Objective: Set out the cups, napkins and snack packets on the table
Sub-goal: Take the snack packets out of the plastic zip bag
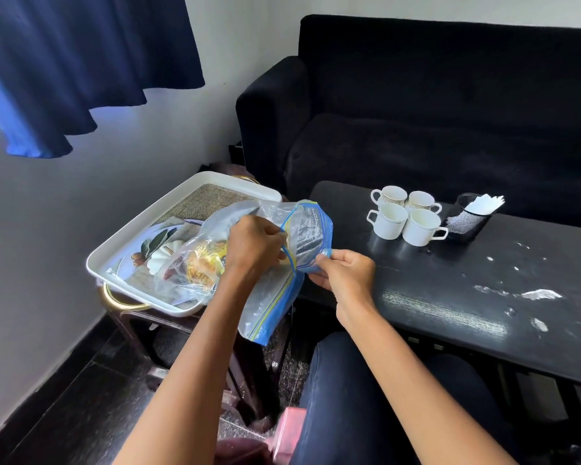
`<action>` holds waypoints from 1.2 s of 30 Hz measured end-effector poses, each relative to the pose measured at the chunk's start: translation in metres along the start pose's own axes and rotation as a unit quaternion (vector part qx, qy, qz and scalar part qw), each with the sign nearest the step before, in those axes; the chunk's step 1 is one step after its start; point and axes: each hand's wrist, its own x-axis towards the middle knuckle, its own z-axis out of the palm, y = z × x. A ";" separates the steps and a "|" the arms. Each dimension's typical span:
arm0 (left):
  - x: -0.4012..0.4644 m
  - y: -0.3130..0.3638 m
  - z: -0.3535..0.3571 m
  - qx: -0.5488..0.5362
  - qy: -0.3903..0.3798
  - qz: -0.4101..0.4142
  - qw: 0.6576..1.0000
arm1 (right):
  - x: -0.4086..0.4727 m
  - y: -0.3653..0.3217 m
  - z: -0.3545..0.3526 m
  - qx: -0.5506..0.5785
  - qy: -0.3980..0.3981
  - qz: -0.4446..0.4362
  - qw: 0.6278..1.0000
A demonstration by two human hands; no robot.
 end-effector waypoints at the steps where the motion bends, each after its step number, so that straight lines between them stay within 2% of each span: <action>1: 0.000 0.000 0.000 -0.002 0.005 0.003 1.000 | -0.001 0.001 0.000 0.008 -0.002 0.004 1.000; 7: 0.000 0.005 0.004 0.004 0.026 0.007 1.000 | -0.016 0.007 0.004 -0.011 -0.105 0.054 0.993; 10: -0.005 0.010 0.003 0.016 -0.040 -0.018 0.999 | -0.016 0.006 0.006 -0.013 -0.097 0.043 0.994; 12: -0.010 0.013 0.004 0.081 -0.101 -0.032 0.991 | -0.013 0.003 0.004 -0.013 -0.083 0.032 0.996; 15: -0.011 0.013 0.005 0.105 -0.127 -0.045 0.985 | -0.011 0.002 0.001 -0.017 -0.081 0.027 0.996; 18: -0.008 0.008 0.005 0.077 -0.106 -0.032 0.991 | -0.009 0.003 -0.001 -0.002 -0.065 0.027 0.997; 21: -0.005 0.006 0.004 0.079 -0.036 0.008 0.996 | -0.005 0.001 -0.001 0.010 -0.044 0.022 0.999; 25: 0.001 0.003 -0.001 0.020 0.037 0.020 0.999 | -0.003 0.001 -0.003 0.018 -0.023 0.020 0.999; 28: 0.002 0.001 0.000 0.010 0.046 0.025 0.999 | -0.009 0.001 -0.004 0.031 -0.038 0.035 0.998; 33: -0.002 0.006 0.002 0.027 0.055 0.043 0.997 | -0.023 0.002 -0.002 0.025 -0.129 0.070 0.989; 36: -0.011 0.017 -0.001 0.071 0.024 0.033 0.997 | -0.022 0.002 0.001 0.021 -0.119 0.066 0.991</action>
